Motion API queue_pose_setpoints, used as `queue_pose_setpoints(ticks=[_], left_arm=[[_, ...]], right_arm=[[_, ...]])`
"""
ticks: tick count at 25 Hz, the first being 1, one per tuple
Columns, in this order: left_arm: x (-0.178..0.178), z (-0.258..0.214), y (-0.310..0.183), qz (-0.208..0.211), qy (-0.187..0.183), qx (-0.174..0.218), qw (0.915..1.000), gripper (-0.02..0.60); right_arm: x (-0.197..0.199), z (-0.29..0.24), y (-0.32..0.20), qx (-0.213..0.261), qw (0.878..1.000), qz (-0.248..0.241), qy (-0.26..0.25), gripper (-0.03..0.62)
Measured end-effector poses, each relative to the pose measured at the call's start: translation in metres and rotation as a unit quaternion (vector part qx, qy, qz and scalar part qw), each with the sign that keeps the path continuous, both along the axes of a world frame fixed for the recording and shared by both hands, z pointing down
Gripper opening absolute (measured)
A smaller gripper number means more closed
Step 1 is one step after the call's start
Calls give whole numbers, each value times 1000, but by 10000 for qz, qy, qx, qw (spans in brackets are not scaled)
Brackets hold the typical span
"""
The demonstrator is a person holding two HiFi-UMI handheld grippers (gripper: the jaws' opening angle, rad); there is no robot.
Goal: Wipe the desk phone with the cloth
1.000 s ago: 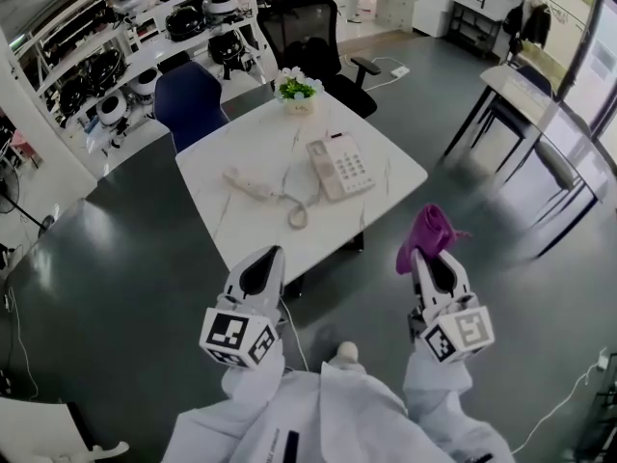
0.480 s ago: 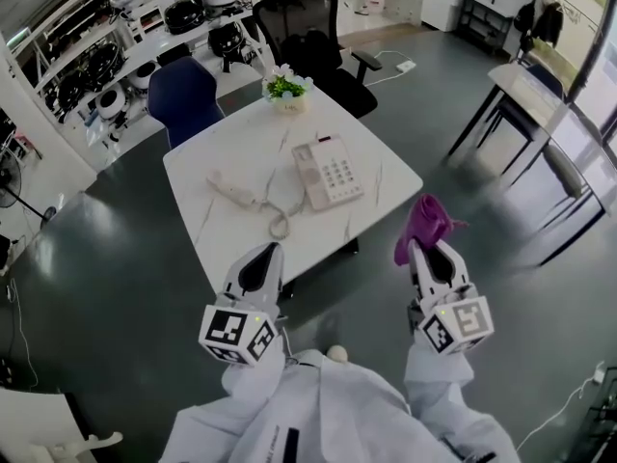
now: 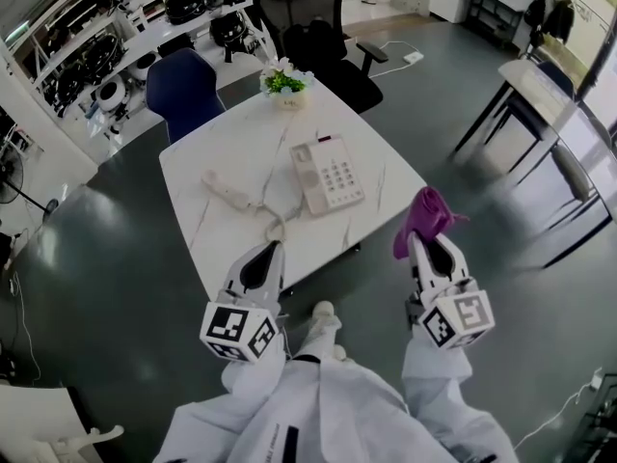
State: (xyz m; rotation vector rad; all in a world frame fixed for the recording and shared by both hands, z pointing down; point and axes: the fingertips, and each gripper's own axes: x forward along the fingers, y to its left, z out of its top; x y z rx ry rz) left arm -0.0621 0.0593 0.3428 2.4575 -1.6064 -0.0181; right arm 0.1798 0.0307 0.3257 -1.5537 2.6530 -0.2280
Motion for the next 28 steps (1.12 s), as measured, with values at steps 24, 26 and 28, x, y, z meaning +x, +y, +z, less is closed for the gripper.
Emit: queue_pose_setpoints(ticks=[24,26,28], left_arm=[[-19,71,-155,147,359,-882,9953,-3],[-21,76,-161,133,366,-950,9947,-3],[-24,80,-165,83,388,-1030,9939,-3]], right_arm=[[-51,51,-164,-488,9983,-237,228,41],[-53,57,-172,-539,9979,-268,245,41],[-55,61,-179,-589,9975,-293,270,41]])
